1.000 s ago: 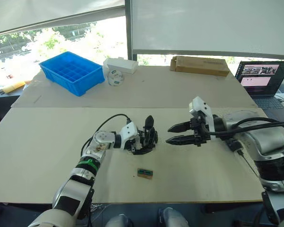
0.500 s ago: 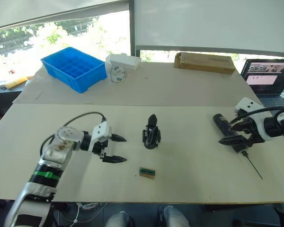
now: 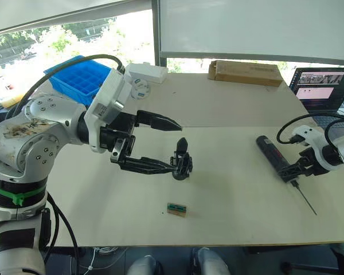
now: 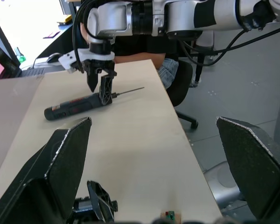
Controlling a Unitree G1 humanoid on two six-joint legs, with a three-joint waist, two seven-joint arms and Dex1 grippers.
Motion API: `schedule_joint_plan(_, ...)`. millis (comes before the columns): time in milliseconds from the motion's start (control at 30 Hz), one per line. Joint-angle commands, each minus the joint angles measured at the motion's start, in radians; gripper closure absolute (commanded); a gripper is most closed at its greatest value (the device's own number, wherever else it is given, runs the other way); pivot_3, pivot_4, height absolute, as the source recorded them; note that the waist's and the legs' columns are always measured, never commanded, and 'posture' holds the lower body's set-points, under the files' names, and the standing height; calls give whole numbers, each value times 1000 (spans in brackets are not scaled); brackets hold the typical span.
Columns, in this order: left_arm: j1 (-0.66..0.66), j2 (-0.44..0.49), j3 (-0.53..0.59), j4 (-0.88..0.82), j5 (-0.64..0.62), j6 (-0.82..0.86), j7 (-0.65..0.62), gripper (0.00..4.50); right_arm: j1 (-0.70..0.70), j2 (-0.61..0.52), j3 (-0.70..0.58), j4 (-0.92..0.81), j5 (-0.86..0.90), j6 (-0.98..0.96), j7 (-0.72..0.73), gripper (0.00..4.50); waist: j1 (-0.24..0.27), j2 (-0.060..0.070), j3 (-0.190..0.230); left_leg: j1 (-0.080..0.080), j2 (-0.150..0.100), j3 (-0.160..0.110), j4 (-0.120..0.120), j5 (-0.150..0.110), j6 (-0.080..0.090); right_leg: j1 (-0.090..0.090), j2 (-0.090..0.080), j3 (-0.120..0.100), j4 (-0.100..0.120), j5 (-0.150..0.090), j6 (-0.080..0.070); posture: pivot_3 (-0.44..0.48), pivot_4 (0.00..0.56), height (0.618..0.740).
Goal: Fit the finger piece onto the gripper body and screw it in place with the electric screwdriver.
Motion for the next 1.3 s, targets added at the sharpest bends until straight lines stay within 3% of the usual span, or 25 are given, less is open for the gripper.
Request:
schedule_joint_plan(33, -28, 9, 7, -15, -23, 11, 27, 0, -11, 12, -3, 64, -49, -118, -1, 564, 0, 0, 0, 0, 0, 0, 0, 0, 0, 0, 0, 0, 0, 0, 0, 0, 150, 738)
schedule_joint_plan(233, -31, 20, -11, -4, -13, -10, 15, 0, 5, -19, 1, 85, -110, -354, 60, 2566, 1, 1, 0, 0, 0, 1, 0, 0, 0, 0, 0, -1, 0, 1, -2, 0, 150, 738)
schedule_joint_plan(433, -63, 0, -15, 44, -14, -15, 26, 0, 102, -93, -61, -151, -35, -524, 274, 2657, 2, 4, 2, 0, -1, 1, 0, 0, 0, 0, 1, -1, 0, 1, -2, 0, 150, 738)
schedule_joint_plan(600, 14, 39, -86, 20, 106, -157, -61, 0, 219, -120, -82, -304, -70, -538, 229, 2657, -1, 5, 3, 2, 0, 2, 1, 1, -1, 0, 2, 0, 2, 1, -2, 0, 150, 738)
schedule_joint_plan(767, 25, 29, -102, 43, 136, -204, -76, 0, 255, -120, -85, -292, -111, -577, 192, 2657, 1, 4, 3, 1, 0, 3, 3, 1, -2, 0, 2, 0, 3, 1, -2, 0, 150, 738)
schedule_joint_plan(833, 29, 25, -112, 35, 154, -233, -84, 0, 251, -133, -78, -292, -121, -573, 218, 1557, 2, 5, 3, 1, 0, 3, 3, 1, -2, 0, 2, 0, 2, 1, -2, 0, 150, 738)
schedule_joint_plan(967, 45, 25, -133, 20, 178, -266, -97, 0, 244, -157, -80, -306, -141, -590, 252, 191, 3, 5, 3, 1, 0, 3, 3, 1, -2, 0, 3, 0, 3, 1, -3, 0, 150, 738)
schedule_joint_plan(1000, 50, 26, -138, 17, 184, -276, -100, 0, 244, -161, -80, -313, -143, -586, 260, 38, 2, 5, 3, 1, 0, 3, 3, 1, -2, 0, 3, 0, 3, 1, -3, 0, 150, 738)
schedule_joint_plan(1300, 82, 26, -157, -2, 222, -322, -110, 0, 239, -106, -24, -285, -224, -515, 264, 38, 1, 4, 3, 2, 1, 3, 5, 1, -2, 0, 4, 1, 4, 1, -3, 0, 150, 738)
